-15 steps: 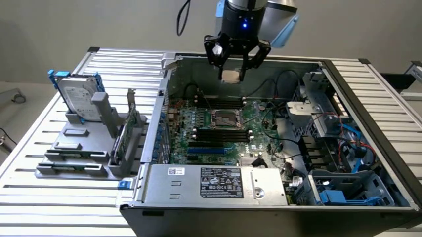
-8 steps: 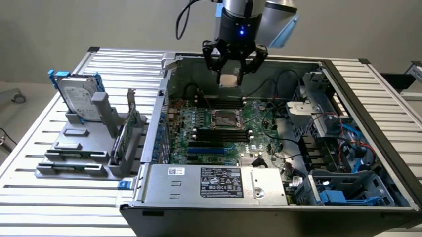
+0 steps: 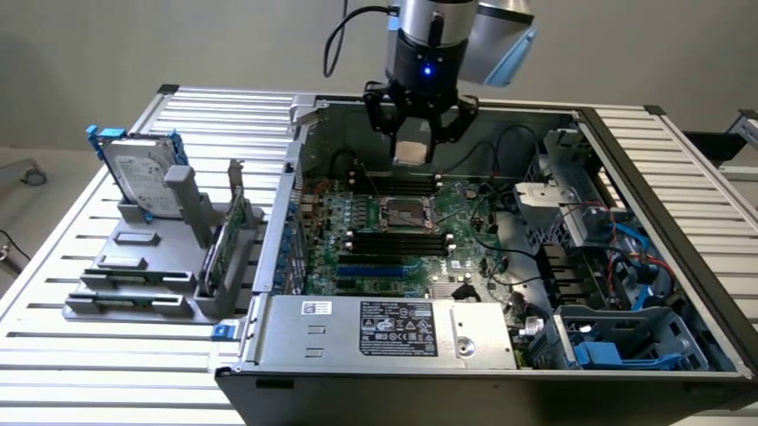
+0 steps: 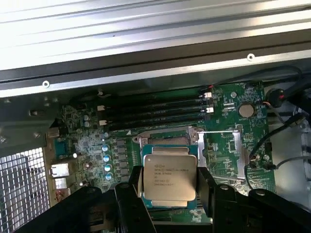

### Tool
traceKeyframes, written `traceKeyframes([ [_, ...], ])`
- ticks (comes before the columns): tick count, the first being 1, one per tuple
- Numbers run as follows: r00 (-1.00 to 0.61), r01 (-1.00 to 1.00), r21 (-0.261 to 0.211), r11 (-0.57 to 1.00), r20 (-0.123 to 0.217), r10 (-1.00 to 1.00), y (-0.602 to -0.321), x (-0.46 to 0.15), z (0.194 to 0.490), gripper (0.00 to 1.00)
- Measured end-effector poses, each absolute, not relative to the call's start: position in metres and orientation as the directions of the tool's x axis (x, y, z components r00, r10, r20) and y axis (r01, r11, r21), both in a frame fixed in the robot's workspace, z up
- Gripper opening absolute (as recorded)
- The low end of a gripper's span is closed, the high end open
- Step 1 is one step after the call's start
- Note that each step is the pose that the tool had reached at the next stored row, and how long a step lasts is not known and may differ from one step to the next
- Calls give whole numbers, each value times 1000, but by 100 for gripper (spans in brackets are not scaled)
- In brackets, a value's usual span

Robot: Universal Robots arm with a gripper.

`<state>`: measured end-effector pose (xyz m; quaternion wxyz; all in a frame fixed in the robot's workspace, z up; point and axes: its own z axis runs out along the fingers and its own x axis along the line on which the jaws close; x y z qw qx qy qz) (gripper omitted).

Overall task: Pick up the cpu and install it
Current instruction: 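Place the cpu into insertion slot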

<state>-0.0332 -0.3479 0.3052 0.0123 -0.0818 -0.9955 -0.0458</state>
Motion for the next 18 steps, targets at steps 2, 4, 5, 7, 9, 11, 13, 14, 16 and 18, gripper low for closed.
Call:
traceKeyframes([
  [2,-980,200,89,976,32,198,-348,-33,302,55],
  [4,-972,235,89,968,32,233,-348,-33,299,55],
  [5,-968,253,89,963,32,251,-348,-33,297,55],
  [7,-958,287,89,954,32,285,-348,-33,295,55],
  [9,-946,323,89,942,32,321,-348,-33,293,55],
  [11,-935,356,89,930,32,354,-348,-33,291,55],
  [13,-922,388,89,917,32,387,-348,-33,290,55],
  [14,-915,404,89,910,32,403,-348,-33,290,55],
  [16,-900,435,89,896,33,434,-348,-33,288,55],
  [18,-884,467,89,880,33,466,-348,-33,287,55],
])
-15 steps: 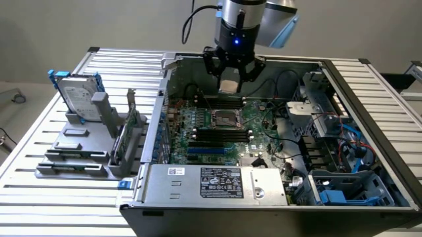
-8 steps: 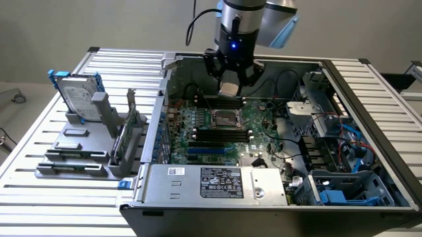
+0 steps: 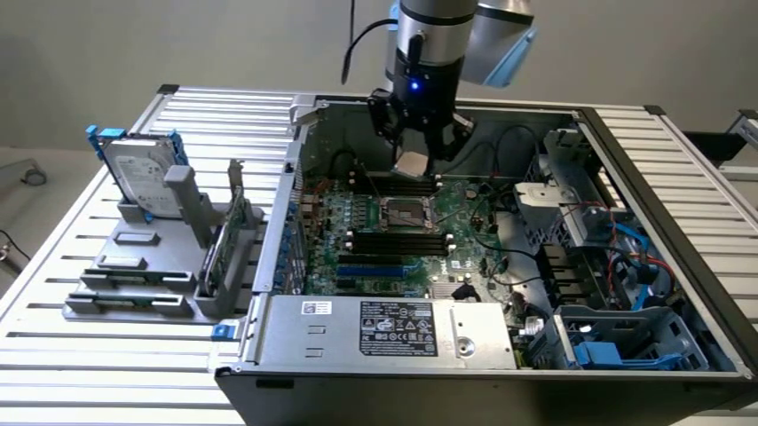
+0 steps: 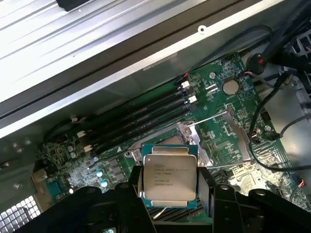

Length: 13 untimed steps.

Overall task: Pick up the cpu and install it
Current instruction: 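Place the cpu into insertion slot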

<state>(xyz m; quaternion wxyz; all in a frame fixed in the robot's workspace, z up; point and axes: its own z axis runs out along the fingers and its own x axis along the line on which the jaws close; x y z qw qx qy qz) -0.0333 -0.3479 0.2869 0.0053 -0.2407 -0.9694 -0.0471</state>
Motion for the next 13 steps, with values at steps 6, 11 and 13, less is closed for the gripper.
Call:
traceKeyframes([
  [6,-831,555,88,827,33,555,-348,-33,283,55],
  [11,-780,625,88,776,34,624,-348,-33,281,55],
  [13,-759,651,88,754,34,651,-348,-33,279,55],
])
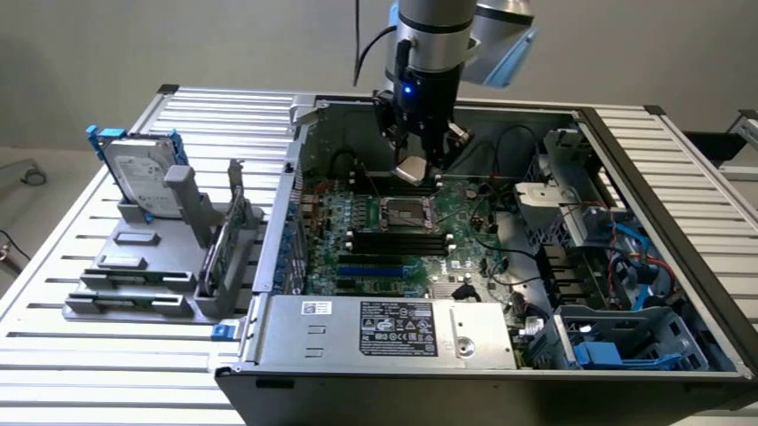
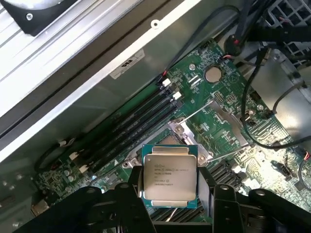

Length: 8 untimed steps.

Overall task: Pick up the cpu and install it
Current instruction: 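Place the cpu into insertion slot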

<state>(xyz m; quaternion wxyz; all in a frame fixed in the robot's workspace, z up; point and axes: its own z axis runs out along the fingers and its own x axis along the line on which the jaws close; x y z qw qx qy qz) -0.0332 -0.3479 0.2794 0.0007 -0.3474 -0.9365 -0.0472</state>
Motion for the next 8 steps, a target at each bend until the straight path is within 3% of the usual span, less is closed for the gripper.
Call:
traceKeyframes([
  [8,-662,748,87,658,35,749,-348,-33,275,55],
])
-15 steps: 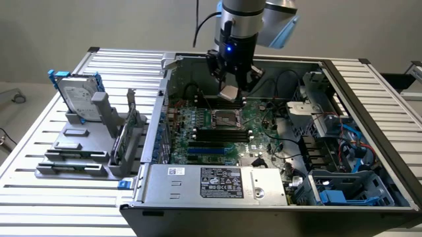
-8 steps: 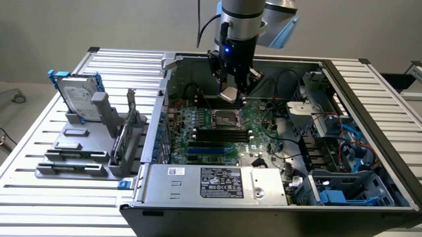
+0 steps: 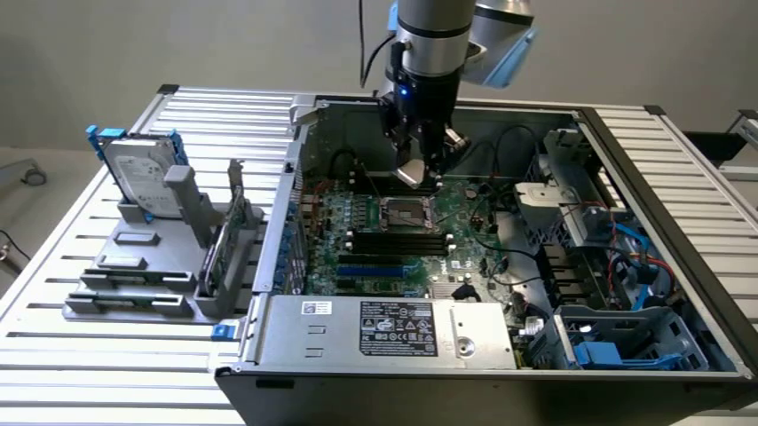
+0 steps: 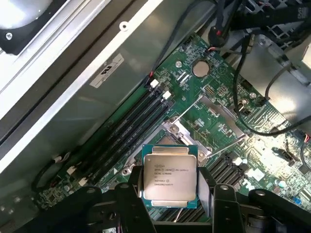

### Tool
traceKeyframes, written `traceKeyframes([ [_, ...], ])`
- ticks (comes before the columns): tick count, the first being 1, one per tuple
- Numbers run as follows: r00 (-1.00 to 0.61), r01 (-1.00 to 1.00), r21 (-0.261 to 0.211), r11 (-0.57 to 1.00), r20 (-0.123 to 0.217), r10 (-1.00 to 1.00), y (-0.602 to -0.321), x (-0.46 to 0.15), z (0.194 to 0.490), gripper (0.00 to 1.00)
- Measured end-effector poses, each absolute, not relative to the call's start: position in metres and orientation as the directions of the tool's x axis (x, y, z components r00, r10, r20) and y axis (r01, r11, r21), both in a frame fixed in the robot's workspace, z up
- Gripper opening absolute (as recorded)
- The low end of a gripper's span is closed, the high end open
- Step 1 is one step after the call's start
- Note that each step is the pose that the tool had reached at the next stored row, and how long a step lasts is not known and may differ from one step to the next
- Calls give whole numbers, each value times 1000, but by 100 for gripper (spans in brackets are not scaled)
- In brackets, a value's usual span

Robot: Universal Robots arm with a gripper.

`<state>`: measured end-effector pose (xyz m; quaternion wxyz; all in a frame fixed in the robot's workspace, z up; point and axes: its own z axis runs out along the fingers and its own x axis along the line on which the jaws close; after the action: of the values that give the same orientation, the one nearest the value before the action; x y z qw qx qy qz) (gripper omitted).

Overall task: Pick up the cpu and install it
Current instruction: 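Place the cpu into insertion slot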

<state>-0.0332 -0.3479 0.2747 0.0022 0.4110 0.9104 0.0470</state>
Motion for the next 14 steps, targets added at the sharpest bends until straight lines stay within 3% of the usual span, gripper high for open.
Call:
traceKeyframes([
  [14,-468,882,86,464,36,883,-348,-33,267,55],
])
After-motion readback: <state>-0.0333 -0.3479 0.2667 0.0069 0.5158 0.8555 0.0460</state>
